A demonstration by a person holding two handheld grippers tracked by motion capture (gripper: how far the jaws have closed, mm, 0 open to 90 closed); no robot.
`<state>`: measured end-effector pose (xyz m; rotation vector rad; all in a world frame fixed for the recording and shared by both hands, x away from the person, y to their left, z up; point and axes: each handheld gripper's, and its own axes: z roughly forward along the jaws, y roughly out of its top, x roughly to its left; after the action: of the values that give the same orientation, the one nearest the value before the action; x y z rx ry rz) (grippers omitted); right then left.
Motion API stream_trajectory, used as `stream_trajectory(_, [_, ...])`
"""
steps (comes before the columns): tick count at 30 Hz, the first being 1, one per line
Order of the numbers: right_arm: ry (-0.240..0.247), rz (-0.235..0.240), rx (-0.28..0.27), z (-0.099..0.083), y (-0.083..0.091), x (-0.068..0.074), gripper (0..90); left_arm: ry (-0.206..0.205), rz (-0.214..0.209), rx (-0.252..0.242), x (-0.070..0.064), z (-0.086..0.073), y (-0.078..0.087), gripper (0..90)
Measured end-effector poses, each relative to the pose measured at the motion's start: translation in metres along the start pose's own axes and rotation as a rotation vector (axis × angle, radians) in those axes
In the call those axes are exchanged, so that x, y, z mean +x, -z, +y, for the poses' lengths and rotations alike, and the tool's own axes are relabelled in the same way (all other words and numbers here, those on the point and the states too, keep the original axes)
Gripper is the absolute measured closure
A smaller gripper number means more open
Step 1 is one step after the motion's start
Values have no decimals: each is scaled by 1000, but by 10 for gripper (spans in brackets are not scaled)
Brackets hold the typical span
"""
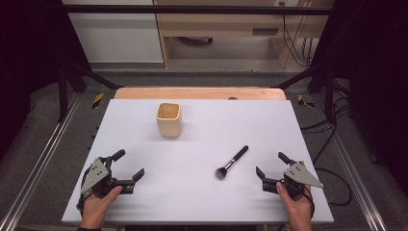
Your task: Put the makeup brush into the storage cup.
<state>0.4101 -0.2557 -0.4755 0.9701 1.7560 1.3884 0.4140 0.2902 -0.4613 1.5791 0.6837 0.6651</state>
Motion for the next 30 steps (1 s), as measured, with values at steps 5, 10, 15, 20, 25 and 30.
stream_trajectory(5, [-8,-3,-4,0,1,-1,43,11,4,9,-1,0,2,17])
stream_trajectory(10, [-16,-6,-8,0,2,-1,42,1,8,38,-5,7,1,19])
stream_trajectory(15, [-11,-25,-9,-1,5,-3,40,44,-9,107,-12,13,-13,31])
stream_trajectory(20, [-15,-26,-19,0,7,-4,43,21,-29,183,-23,23,-35,33])
stream_trajectory(25, [24,-56,-30,1,5,0,36,33,-59,238,-34,38,-58,48])
stream_trajectory(30, [17,-61,-41,1,7,0,34,13,-99,298,-51,48,-83,50])
